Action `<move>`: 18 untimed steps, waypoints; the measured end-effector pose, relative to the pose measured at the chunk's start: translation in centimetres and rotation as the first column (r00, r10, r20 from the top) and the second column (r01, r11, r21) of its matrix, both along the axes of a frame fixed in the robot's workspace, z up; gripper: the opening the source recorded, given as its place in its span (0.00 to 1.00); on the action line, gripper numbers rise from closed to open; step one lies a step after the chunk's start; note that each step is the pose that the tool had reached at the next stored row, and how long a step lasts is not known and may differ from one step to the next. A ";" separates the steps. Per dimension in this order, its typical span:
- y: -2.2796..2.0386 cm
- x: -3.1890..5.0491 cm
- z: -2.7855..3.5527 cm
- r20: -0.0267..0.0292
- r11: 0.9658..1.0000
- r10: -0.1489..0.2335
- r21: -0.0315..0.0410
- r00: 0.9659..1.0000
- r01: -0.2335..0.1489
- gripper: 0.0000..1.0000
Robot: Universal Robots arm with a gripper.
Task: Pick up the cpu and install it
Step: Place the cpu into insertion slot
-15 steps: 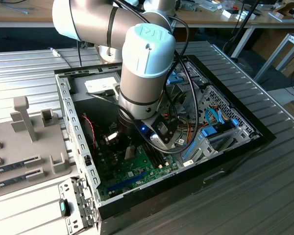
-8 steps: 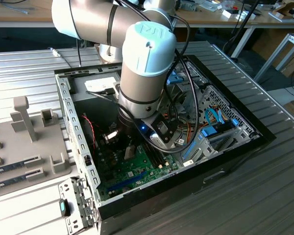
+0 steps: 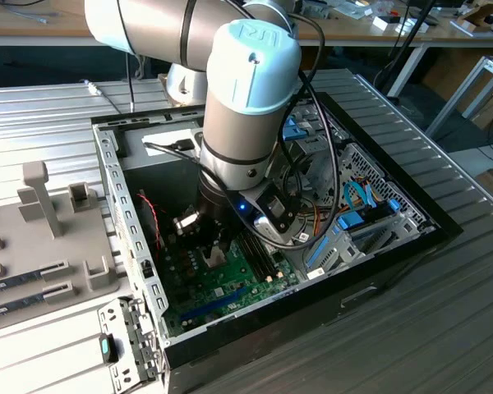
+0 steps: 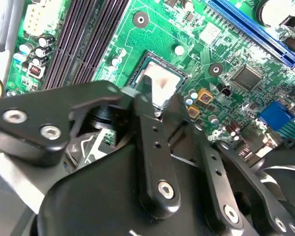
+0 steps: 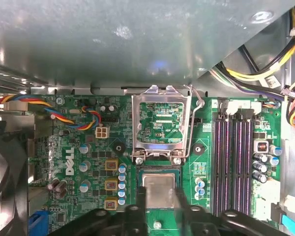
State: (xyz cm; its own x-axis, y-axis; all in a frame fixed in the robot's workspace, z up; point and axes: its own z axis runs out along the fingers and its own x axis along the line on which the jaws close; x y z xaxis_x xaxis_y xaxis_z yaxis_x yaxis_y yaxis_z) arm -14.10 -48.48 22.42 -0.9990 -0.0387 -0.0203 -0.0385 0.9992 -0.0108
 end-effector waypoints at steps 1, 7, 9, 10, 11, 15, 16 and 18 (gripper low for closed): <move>0.00 0.02 0.00 0.000 1.000 0.000 0.000 1.000 0.000 0.24; 0.00 2.09 -0.04 -0.024 1.000 0.002 0.000 1.000 -0.002 0.11; 0.01 3.22 -0.05 -0.033 1.000 0.003 0.001 0.999 -0.003 0.11; 0.00 3.49 -0.04 -0.034 1.000 0.004 0.001 0.999 -0.004 0.11; 0.00 3.89 0.05 -0.036 1.000 0.004 0.001 0.999 -0.004 0.11; 0.08 5.01 0.19 -0.043 1.000 0.004 0.006 0.999 -0.004 0.11; 0.12 5.16 0.21 -0.043 1.000 0.004 0.006 0.999 -0.004 0.11; 0.13 5.23 0.21 -0.044 1.000 0.004 0.006 0.999 -0.004 0.11</move>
